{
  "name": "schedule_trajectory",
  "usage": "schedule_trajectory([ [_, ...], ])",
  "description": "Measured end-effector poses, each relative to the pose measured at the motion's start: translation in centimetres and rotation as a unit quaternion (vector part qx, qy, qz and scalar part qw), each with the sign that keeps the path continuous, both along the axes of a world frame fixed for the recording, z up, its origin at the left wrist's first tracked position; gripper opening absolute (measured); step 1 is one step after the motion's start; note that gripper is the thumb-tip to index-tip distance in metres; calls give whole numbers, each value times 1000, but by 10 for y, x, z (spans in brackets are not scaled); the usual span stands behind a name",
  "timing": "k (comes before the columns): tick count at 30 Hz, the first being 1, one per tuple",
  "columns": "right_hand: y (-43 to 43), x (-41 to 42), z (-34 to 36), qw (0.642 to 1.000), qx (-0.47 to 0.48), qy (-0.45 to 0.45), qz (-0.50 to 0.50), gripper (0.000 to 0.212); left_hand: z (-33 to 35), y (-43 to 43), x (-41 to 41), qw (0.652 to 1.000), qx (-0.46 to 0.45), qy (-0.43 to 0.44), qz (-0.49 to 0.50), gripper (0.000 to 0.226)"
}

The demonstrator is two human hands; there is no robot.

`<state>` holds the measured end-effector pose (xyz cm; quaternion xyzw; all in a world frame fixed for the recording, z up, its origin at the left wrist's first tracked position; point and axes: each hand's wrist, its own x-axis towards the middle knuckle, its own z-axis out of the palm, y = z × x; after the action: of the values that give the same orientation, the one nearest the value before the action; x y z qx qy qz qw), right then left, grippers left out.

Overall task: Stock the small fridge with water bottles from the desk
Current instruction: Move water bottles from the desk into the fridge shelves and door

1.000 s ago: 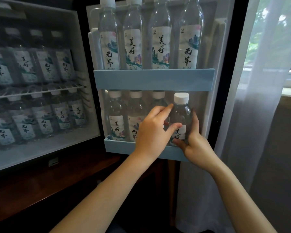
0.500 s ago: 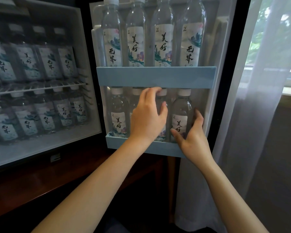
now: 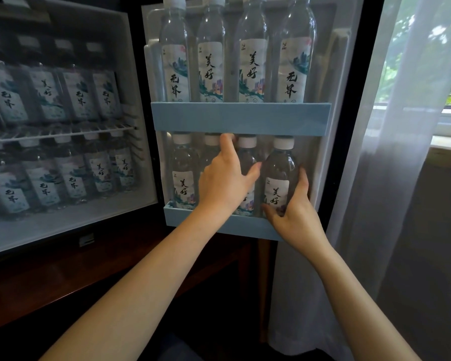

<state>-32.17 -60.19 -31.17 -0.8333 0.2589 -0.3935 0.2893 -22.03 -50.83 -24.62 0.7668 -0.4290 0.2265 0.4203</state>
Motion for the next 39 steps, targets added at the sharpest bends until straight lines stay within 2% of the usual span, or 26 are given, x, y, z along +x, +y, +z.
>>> schedule_trajectory([
  [4, 9, 1, -5, 996, -12, -93, -8, 98, -5, 6, 4, 999, 10, 22, -38, 64],
  [6, 17, 5, -10, 981, -103, -152, -61, 83, -13, 12, 9, 998, -5, 12, -62, 62],
  [8, 26, 10, -12, 950, -202, -220, -96, 63, -21, 20, 14, 997, -26, -22, -74, 55],
  [11, 38, 26, -11, 926, -259, -264, -70, 41, -34, 41, 26, 993, -58, -63, -75, 40],
  [15, 63, 61, -6, 937, -280, -209, 20, 22, -50, 86, 59, 989, -106, -103, -28, 25],
  [19, 107, 108, -8, 935, -285, -175, 116, 19, -65, 150, 100, 989, -112, -76, 67, 17],
  [23, 168, 165, -16, 917, -281, -173, 225, 20, -82, 227, 135, 979, -102, -21, 176, 12],
  [26, 224, 209, -25, 899, -264, -160, 310, 21, -97, 289, 157, 959, -122, 17, 255, 12],
  [31, 300, 266, -37, 869, -239, -101, 422, 28, -117, 366, 178, 931, -104, 51, 346, 14],
  [35, 359, 317, -49, 864, -200, -75, 455, 31, -128, 414, 212, 906, -102, 112, 396, 16],
  [39, 406, 371, -57, 866, -167, -50, 470, 24, -132, 440, 266, 876, -81, 189, 436, 24],
])
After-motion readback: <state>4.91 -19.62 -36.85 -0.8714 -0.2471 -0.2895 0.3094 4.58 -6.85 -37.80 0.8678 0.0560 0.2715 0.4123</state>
